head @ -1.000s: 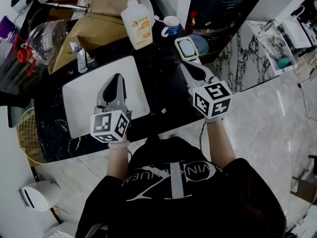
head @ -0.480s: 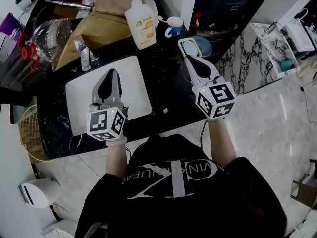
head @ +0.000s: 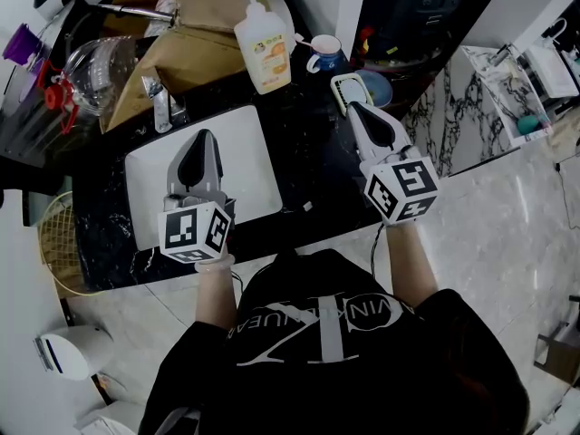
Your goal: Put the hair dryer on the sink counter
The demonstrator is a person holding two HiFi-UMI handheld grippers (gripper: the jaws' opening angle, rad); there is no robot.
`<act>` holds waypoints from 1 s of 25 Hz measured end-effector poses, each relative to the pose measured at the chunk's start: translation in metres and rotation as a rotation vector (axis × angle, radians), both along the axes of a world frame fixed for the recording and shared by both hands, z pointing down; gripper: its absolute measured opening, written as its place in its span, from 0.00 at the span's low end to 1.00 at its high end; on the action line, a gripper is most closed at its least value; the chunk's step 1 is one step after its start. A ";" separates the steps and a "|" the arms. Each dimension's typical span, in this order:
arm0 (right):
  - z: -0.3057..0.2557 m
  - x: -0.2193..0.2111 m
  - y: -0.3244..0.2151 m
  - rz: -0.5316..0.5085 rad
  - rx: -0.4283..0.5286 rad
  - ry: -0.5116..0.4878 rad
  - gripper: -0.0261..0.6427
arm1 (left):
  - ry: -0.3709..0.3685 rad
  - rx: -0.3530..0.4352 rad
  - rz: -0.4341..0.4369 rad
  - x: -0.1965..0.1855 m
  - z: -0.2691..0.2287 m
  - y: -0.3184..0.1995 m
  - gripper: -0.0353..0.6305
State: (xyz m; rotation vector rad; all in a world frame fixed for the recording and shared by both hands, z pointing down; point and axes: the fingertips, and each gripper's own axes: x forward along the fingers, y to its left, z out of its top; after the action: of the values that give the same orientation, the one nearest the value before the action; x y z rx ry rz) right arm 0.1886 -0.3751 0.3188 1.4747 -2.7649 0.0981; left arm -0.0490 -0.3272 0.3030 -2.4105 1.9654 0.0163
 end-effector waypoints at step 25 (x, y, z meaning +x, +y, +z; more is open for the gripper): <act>0.002 0.004 0.001 0.025 -0.004 -0.040 0.04 | 0.008 0.022 -0.023 -0.008 -0.003 0.006 0.05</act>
State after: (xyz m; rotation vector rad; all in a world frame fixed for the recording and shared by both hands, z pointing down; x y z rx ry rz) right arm 0.1923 -0.3745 0.3208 1.5239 -2.7756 0.1352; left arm -0.0572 -0.3207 0.3000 -2.3786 1.9849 0.0467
